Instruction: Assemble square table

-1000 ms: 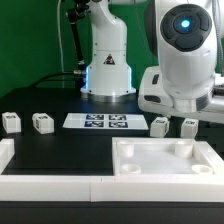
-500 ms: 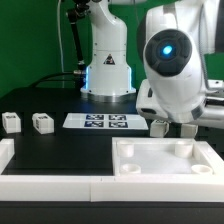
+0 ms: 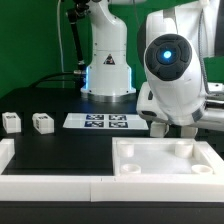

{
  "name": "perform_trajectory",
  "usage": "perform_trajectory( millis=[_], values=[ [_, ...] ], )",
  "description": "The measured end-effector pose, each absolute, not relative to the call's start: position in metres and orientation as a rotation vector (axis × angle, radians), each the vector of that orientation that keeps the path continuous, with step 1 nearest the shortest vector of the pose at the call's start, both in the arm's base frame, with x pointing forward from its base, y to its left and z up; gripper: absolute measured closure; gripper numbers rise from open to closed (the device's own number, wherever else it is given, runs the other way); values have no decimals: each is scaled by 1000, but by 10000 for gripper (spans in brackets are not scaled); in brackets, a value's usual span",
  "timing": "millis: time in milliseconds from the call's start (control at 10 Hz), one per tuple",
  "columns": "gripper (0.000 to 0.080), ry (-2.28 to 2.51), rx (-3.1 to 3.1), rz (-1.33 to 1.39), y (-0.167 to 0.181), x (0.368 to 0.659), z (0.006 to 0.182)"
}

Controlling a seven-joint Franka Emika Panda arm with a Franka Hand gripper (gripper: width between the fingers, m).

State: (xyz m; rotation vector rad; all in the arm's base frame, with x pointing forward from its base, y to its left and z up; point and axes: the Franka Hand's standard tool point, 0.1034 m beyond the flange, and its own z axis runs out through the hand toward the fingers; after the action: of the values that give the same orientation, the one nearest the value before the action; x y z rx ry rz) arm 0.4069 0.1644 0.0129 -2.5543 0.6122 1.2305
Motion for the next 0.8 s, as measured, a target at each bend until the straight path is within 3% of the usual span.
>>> perform_trajectory(
  millis=[200, 400, 500, 600, 800],
  values=[
    [151, 653, -2493, 1295, 169, 397, 5],
    [410, 651, -2499, 1286, 168, 399, 5],
    [410, 652, -2499, 1288, 168, 398, 5],
    [513, 652, -2499, 1288, 168, 398, 5],
    [512, 652, -2499, 1288, 168, 398, 5]
  ],
)
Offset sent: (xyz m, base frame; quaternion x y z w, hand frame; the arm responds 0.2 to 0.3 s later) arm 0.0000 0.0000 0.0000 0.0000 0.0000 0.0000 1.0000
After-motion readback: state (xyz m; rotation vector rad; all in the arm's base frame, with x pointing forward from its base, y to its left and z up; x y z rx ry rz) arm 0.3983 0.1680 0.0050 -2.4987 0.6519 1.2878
